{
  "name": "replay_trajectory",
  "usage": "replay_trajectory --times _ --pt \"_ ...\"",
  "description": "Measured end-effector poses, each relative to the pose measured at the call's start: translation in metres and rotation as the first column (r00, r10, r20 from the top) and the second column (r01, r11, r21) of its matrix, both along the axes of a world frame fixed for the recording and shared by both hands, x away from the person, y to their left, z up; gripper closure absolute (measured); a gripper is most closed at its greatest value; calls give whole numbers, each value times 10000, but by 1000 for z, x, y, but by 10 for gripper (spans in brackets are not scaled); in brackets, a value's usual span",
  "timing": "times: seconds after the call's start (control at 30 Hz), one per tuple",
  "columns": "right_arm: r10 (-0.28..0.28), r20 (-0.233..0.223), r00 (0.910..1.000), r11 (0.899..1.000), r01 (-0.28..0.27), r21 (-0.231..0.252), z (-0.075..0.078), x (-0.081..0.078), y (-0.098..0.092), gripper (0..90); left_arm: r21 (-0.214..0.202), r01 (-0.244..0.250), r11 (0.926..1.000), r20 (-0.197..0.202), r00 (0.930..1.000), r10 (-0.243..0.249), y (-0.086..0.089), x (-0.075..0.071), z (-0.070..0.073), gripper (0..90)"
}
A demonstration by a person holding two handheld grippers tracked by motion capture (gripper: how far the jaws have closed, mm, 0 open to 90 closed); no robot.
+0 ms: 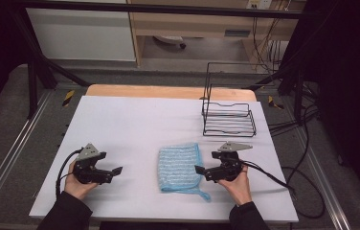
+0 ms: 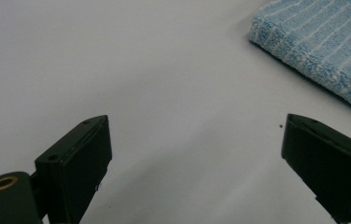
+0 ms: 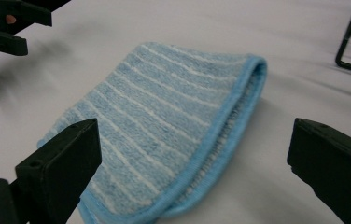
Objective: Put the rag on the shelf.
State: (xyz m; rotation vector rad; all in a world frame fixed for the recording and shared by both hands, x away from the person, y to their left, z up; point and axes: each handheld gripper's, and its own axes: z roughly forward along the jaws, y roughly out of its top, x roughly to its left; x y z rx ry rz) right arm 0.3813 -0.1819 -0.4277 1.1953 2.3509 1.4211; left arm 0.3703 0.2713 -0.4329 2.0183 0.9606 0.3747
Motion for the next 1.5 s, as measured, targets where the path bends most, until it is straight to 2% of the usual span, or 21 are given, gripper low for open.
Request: replay_trajectory --times 0.13,0.27,0.5,0.73,1.0,1.13,1.3,1.5 --pt "-116 76 9999 9999 117 -80 -2 1 -8 6 63 32 10000 -9 10000 -32 -5 0 1 84" --pt "-153 183 9997 9999 154 -76 -4 2 -18 3 123 -140 9998 11 9999 140 -14 1 4 84" --pt "-175 265 9995 9998 178 -121 -4 2 -24 3 -25 -174 9998 45 9998 174 -32 6 11 83" --pt "-96 459 9989 9995 110 -301 -2 0 -27 3 -108 -66 9999 22 10000 67 -54 15 20 84" --pt "-91 471 9988 9994 106 -324 -3 -1 -27 3 -238 -45 9997 25 10000 45 -85 31 31 91" --pt "-47 492 9988 9995 62 -319 -3 -2 -27 3 -270 -67 9996 -97 9999 65 -96 41 31 100" --pt "-88 509 9987 9995 103 -298 -3 -2 -27 3 -497 -408 9979 -312 9987 393 -107 52 27 127" --pt "-73 478 9988 9995 88 -303 -3 -2 -27 3 -359 -671 9971 -570 9963 650 -119 63 21 176"
